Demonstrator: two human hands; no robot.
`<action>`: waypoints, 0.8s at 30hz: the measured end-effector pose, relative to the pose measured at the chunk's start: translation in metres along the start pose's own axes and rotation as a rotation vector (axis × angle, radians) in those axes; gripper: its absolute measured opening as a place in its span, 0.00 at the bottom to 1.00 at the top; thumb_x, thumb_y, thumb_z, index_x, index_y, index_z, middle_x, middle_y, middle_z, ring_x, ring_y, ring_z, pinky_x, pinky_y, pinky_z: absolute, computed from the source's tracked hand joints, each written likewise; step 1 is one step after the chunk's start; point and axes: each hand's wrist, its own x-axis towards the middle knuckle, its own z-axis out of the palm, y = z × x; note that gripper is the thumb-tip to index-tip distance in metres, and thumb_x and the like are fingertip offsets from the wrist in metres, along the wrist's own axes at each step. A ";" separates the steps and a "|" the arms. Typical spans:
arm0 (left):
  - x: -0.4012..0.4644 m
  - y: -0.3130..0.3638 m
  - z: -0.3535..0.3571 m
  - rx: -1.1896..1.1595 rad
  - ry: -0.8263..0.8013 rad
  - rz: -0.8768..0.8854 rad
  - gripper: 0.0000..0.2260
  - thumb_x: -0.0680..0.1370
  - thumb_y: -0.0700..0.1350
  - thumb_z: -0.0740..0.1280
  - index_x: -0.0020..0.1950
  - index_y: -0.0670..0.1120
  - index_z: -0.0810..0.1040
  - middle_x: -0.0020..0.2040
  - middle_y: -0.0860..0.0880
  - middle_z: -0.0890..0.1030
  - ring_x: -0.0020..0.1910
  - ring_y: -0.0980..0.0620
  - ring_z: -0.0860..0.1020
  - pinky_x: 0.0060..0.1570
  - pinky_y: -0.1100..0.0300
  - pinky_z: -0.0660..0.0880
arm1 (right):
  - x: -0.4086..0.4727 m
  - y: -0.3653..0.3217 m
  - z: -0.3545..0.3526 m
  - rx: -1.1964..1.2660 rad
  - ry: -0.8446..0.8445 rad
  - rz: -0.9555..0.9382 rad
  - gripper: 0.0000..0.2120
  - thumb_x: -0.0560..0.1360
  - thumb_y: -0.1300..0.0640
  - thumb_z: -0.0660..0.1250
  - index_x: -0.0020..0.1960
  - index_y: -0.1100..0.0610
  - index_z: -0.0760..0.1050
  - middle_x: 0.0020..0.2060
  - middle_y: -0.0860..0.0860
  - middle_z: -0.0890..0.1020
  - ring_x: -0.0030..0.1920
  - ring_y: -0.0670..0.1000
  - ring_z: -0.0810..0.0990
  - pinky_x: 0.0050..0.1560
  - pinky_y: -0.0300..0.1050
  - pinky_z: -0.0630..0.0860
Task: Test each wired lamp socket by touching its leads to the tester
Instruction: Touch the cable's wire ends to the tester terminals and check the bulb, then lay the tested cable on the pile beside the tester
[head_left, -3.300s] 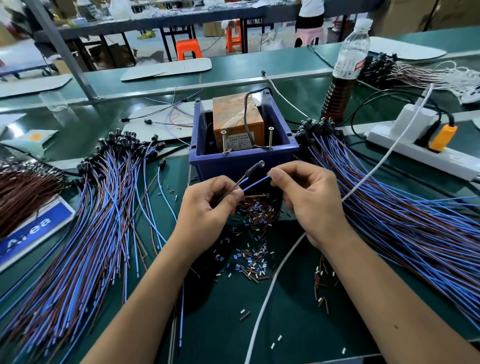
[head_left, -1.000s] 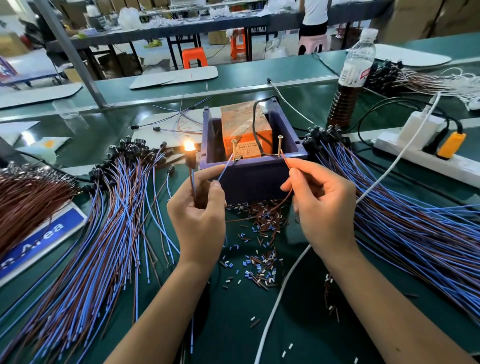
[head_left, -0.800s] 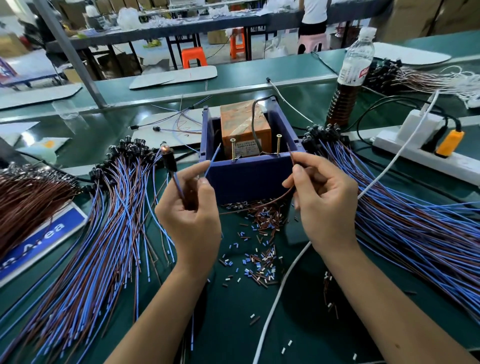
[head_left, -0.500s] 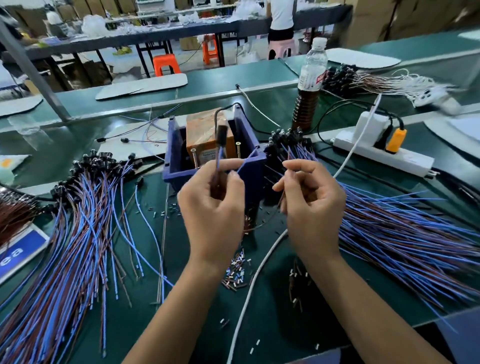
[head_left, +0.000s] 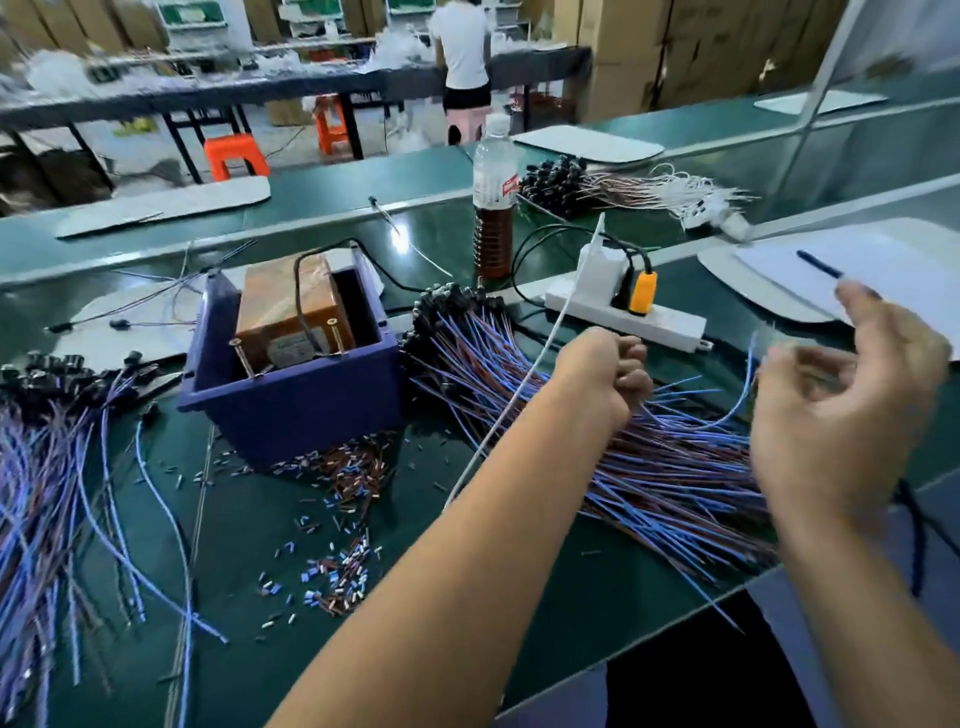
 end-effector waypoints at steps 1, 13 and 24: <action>0.004 0.005 -0.003 -0.060 0.010 0.022 0.16 0.84 0.34 0.47 0.39 0.44 0.65 0.35 0.51 0.62 0.15 0.60 0.57 0.16 0.70 0.54 | 0.000 -0.001 0.000 -0.080 -0.088 -0.138 0.20 0.81 0.57 0.66 0.73 0.55 0.75 0.66 0.51 0.73 0.51 0.37 0.79 0.51 0.35 0.80; -0.024 0.058 -0.040 -0.174 0.129 0.565 0.10 0.86 0.37 0.61 0.46 0.40 0.77 0.40 0.45 0.79 0.37 0.53 0.77 0.39 0.62 0.79 | -0.002 -0.032 0.044 -0.145 -0.688 -0.273 0.07 0.82 0.54 0.70 0.59 0.51 0.83 0.34 0.40 0.79 0.33 0.37 0.77 0.36 0.37 0.72; -0.057 0.050 -0.088 1.051 0.494 0.516 0.18 0.82 0.52 0.69 0.45 0.36 0.79 0.32 0.40 0.85 0.30 0.43 0.85 0.36 0.49 0.85 | -0.018 -0.028 0.047 -0.528 -0.786 -0.283 0.06 0.76 0.50 0.76 0.52 0.48 0.86 0.47 0.50 0.85 0.51 0.55 0.82 0.51 0.49 0.79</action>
